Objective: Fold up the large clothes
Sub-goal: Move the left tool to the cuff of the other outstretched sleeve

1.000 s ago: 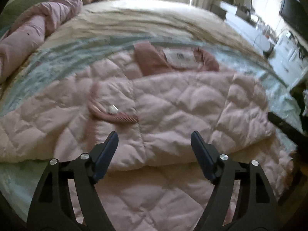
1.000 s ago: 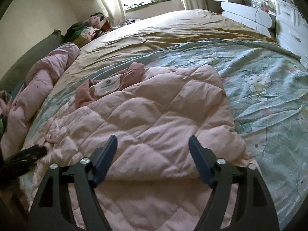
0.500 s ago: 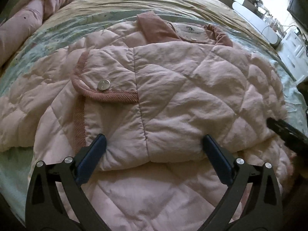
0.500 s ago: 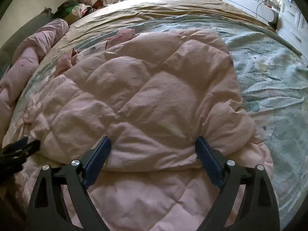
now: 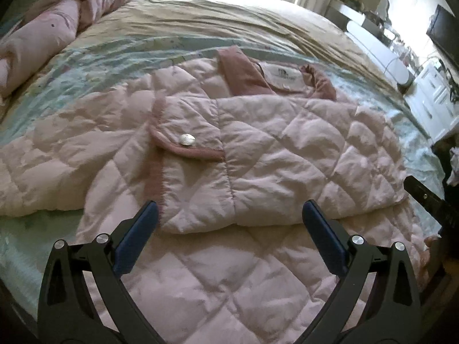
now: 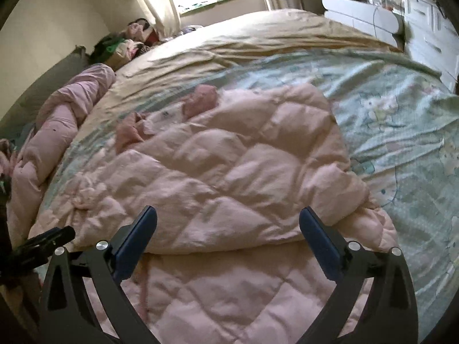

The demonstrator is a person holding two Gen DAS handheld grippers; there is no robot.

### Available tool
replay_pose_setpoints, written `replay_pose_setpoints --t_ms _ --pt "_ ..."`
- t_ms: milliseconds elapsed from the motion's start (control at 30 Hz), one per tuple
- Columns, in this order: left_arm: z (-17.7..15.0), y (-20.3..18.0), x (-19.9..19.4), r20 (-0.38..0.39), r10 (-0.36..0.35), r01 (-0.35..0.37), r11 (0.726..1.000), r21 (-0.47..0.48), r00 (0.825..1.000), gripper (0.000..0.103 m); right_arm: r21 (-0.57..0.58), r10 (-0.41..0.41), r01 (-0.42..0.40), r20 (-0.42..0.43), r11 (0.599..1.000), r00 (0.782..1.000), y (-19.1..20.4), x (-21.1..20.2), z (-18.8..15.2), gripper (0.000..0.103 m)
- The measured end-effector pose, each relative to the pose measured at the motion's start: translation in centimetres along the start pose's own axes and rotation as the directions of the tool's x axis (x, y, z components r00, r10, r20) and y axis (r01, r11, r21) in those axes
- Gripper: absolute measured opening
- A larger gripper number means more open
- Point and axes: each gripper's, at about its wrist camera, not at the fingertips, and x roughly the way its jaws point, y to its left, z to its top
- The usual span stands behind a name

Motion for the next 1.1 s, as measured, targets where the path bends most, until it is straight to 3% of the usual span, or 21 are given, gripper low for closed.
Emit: replay_pose_setpoints --t_ms 267,667,1100 --pt "0.0 3.3 -2.7 0.049 0.019 -0.015 0.997 -0.081 0.999 0.094 -0.06 0.049 -0.046 0.048 0.997 0.998 4.2 -2.4 0.4 0.099" --pt "-0.6 7.6 -5.6 0.108 0.062 -0.047 0.989 -0.141 0.992 0.094 -0.112 0.112 -0.107 0.042 0.988 0.993 9.8 -2.9 -0.2 0.099" --pt "-1.5 14.6 -7.8 0.14 0.14 -0.098 0.957 -0.274 0.98 0.094 -0.204 0.197 -0.185 0.039 0.961 0.98 16.7 -2.9 -0.7 0.099"
